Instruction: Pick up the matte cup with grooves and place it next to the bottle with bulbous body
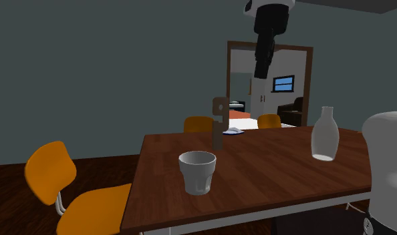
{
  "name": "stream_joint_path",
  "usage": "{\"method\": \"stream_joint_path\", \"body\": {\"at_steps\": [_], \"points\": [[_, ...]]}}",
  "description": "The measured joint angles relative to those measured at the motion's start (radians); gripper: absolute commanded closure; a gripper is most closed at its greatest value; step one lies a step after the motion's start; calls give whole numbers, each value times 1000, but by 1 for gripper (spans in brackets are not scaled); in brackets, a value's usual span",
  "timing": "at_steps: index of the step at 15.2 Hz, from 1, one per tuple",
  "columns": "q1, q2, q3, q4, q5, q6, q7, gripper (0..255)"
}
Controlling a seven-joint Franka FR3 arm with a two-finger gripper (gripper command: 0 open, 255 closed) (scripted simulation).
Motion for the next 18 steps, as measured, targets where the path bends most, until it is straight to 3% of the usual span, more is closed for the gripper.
{"method": "stream_joint_path", "body": {"at_steps": [5,18], "points": [[-1,85,26,-16,-1,76,27,0],[-24,525,111,24,-67,365,145,0]]}}
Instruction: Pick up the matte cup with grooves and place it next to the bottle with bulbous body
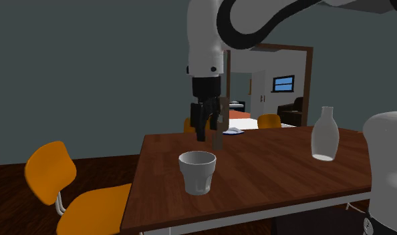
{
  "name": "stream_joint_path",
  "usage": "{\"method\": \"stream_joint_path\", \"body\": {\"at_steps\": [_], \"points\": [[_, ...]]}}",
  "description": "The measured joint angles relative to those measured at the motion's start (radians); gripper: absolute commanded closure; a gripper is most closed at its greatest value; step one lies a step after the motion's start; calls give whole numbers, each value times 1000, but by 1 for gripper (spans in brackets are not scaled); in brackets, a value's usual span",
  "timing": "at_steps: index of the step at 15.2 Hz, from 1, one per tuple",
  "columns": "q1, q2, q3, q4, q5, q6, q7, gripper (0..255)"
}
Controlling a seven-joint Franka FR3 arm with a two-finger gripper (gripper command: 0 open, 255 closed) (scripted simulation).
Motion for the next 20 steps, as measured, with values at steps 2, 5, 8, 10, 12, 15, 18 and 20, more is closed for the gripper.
{"method": "stream_joint_path", "body": {"at_steps": [2,5,8,10,12,15,18,20], "points": [[-7,86,7,41,-22,26,17,0],[-8,205,22,99,-54,58,56,0],[-5,293,29,129,-81,93,89,0],[-7,310,28,123,-88,114,94,0],[-8,322,26,109,-94,139,98,0],[-12,341,22,87,-104,180,103,0],[-12,343,22,81,-106,187,104,0],[-13,343,22,81,-106,188,104,0]]}}
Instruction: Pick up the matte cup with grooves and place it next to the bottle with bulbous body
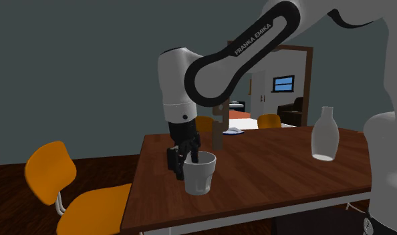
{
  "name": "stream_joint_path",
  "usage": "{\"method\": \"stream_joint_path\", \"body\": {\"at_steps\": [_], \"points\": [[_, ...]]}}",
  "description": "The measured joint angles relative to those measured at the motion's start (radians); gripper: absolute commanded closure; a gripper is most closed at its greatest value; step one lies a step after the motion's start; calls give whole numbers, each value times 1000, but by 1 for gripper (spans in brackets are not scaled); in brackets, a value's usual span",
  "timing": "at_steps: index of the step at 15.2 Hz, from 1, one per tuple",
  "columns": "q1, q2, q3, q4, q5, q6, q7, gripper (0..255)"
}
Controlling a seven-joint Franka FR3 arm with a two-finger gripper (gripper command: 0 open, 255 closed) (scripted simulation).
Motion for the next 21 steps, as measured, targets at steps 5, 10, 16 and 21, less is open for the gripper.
{"method": "stream_joint_path", "body": {"at_steps": [5,10,16,21], "points": [[0,0,0,0,0,0,0,255],[0,0,0,0,0,0,0,255],[0,-23,1,17,10,-38,-11,255],[1,-53,2,52,24,-101,-27,255]]}}
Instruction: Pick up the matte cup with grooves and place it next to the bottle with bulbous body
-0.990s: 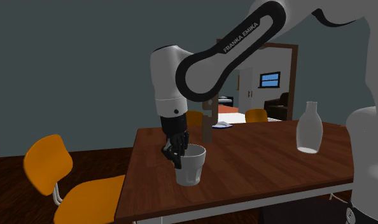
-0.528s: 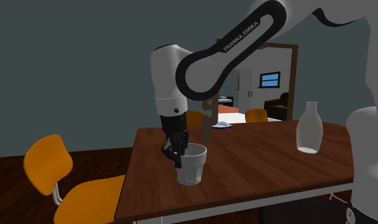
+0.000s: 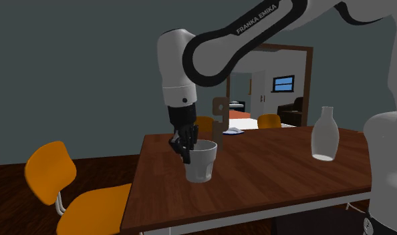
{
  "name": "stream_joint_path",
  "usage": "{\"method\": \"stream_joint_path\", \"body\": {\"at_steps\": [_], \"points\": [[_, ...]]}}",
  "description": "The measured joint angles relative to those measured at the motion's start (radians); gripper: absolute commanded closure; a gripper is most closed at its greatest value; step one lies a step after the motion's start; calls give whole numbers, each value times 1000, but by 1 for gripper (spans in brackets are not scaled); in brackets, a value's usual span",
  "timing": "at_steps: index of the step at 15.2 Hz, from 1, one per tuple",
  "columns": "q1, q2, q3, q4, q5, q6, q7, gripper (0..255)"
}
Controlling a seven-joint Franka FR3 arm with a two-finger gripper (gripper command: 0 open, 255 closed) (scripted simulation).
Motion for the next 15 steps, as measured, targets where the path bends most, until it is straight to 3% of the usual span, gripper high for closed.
{"method": "stream_joint_path", "body": {"at_steps": [15], "points": [[0,-65,-2,129,26,-189,-44,255]]}}
